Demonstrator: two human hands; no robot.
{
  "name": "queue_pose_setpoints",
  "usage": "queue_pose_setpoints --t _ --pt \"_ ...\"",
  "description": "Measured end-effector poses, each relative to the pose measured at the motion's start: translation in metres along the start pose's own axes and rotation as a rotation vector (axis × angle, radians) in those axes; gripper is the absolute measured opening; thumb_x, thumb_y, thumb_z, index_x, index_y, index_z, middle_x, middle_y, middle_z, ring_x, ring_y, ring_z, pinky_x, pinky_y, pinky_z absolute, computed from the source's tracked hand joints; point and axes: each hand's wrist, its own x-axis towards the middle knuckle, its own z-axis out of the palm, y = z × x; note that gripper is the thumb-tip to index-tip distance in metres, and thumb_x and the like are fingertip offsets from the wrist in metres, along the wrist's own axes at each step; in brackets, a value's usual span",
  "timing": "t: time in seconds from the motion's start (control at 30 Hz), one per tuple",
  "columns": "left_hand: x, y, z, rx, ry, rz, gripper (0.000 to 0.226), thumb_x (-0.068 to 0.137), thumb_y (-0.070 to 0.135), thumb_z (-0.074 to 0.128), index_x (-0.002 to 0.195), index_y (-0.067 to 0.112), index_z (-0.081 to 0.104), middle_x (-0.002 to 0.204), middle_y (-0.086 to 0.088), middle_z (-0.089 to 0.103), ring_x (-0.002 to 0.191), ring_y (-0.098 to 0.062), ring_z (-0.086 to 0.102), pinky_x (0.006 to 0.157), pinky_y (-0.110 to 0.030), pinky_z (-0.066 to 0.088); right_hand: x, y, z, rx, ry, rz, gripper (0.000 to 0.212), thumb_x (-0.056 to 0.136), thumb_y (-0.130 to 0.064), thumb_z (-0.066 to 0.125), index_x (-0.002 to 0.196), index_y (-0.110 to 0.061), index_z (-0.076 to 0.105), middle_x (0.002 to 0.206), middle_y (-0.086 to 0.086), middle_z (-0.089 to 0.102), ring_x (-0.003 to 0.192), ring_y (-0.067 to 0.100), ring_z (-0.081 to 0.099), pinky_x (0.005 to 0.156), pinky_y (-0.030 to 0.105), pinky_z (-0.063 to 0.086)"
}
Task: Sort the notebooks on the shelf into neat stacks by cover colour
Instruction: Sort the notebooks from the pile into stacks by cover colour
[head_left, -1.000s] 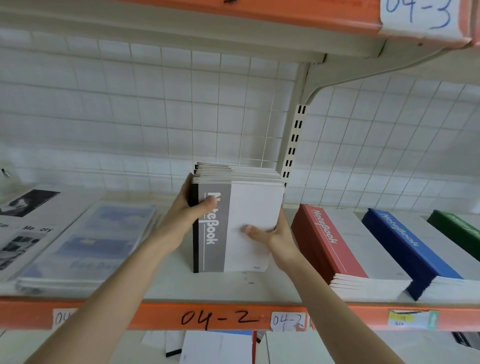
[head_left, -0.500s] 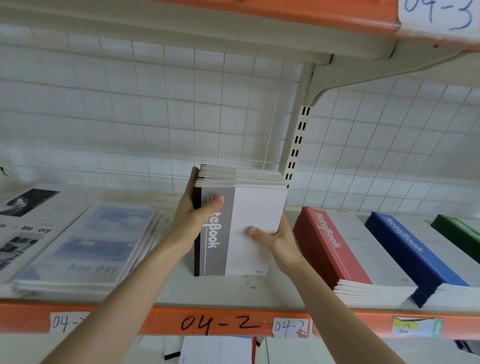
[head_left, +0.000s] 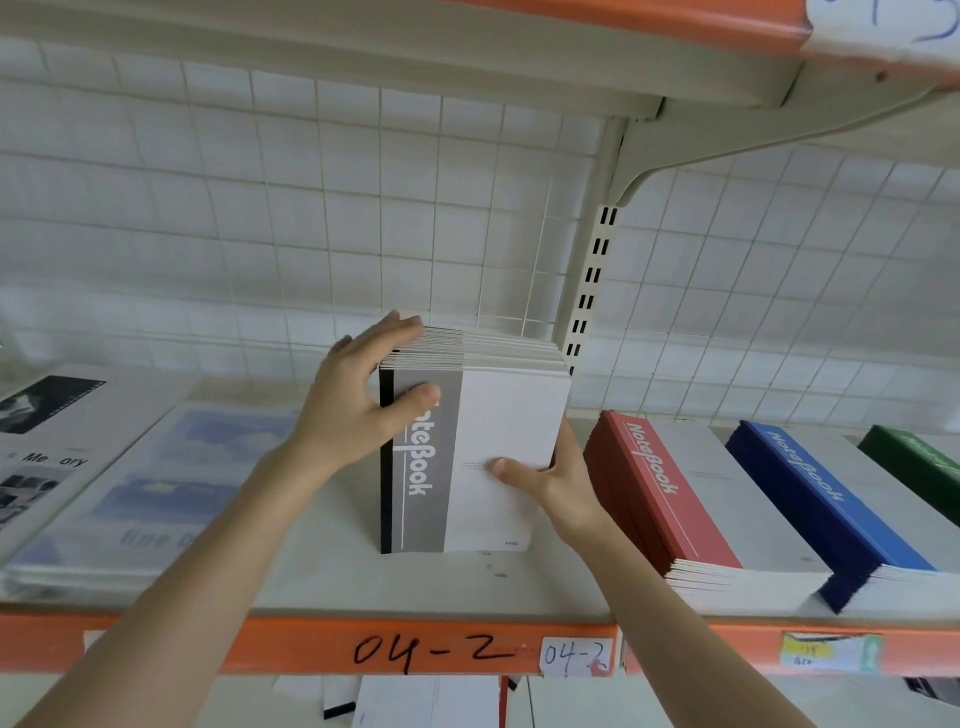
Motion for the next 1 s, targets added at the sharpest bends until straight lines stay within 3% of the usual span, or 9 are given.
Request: queue_pose_setpoints --t 0.13,0.23,0.33,0.4,0.5,0.63,0.7,0.8,1.0 --pt "0.004 -0.003 -0.014 0.250 -0.067 0.103 0.087 0.065 0.077 0.050 0.121 0.012 0.062 0.126 0.018 0.049 0.127 0.000 0.039 0.108 -0.039 0.017 -0.001 0.002 -0.003 -0.010 -0.026 0.020 0.069 0.061 -0.021 0.078 0.122 -0.022 0.046 0.118 0.000 0.060 0.104 0.003 0.060 0.077 0.018 0.051" --pt "0.009 0.010 -0.022 0.425 -0.132 0.183 0.072 0.071 0.058 0.047 0.117 0.007 0.065 0.125 0.001 0.061 0.123 -0.008 0.044 0.105 -0.046 0.020 -0.001 0.002 -0.003 -0.023 -0.030 0.024 0.076 0.058 -0.029 0.079 0.125 -0.019 0.044 0.120 0.001 0.059 0.108 0.007 0.059 0.082 0.022 0.052" --pt "0.014 0.031 -0.017 0.655 -0.264 0.359 0.053 0.076 0.038 0.043 0.109 0.006 0.069 0.113 -0.007 0.068 0.102 -0.018 0.066 0.095 -0.054 0.036 0.000 0.002 -0.002 -0.021 -0.021 0.017 0.080 0.057 -0.032 0.080 0.126 -0.016 0.043 0.122 0.006 0.058 0.112 0.013 0.058 0.090 0.031 0.052" --pt "0.014 0.043 -0.007 0.747 -0.289 0.471 0.051 0.073 0.031 0.041 0.106 0.006 0.070 0.108 -0.007 0.070 0.094 -0.018 0.070 0.080 -0.052 0.050 0.000 0.002 -0.002 -0.029 -0.023 -0.001 0.083 0.056 -0.036 0.079 0.128 -0.014 0.043 0.123 0.007 0.058 0.113 0.015 0.058 0.092 0.033 0.051" --pt "0.016 0.057 0.007 0.754 -0.354 0.479 0.050 0.063 0.032 0.056 0.105 0.009 0.071 0.106 -0.004 0.071 0.093 -0.017 0.070 0.071 -0.044 0.055 0.000 0.001 -0.001 -0.030 -0.040 -0.006 0.085 0.058 -0.035 0.077 0.130 -0.010 0.040 0.126 0.008 0.056 0.116 0.015 0.056 0.090 0.026 0.048" --pt "0.018 0.071 0.024 0.698 -0.420 0.417 0.055 0.072 0.022 0.063 0.126 0.009 0.059 0.130 -0.005 0.058 0.117 -0.018 0.058 0.093 -0.041 0.047 -0.001 0.001 -0.001 -0.018 -0.066 0.013 0.087 0.060 -0.029 0.077 0.132 -0.003 0.036 0.125 0.011 0.056 0.114 0.013 0.056 0.087 0.026 0.049" --pt "0.018 0.080 0.032 0.734 -0.439 0.413 0.060 0.086 0.023 0.055 0.143 0.014 0.038 0.149 0.001 0.037 0.136 -0.011 0.036 0.107 -0.033 0.031 -0.001 0.001 -0.001 -0.028 -0.076 0.024 0.084 0.060 -0.027 0.077 0.131 -0.004 0.038 0.121 0.010 0.058 0.112 0.014 0.057 0.091 0.035 0.050" --pt "0.017 0.081 0.036 0.788 -0.457 0.384 0.065 0.094 0.034 0.043 0.150 0.025 0.013 0.157 0.012 0.011 0.143 -0.002 0.011 0.110 -0.026 0.015 -0.002 0.001 0.000 -0.030 -0.067 0.022 0.080 0.062 -0.026 0.078 0.130 -0.006 0.041 0.123 0.011 0.057 0.116 0.020 0.055 0.093 0.044 0.049" --pt "0.015 0.069 -0.001 0.759 -0.332 0.217 0.058 0.092 0.037 0.048 0.146 0.028 0.029 0.153 0.015 0.024 0.138 -0.008 0.030 0.105 -0.027 0.026 -0.003 -0.001 0.000 -0.002 -0.057 0.029 0.080 0.058 -0.031 0.078 0.128 -0.011 0.043 0.119 0.003 0.060 0.111 0.013 0.059 0.090 0.034 0.051"
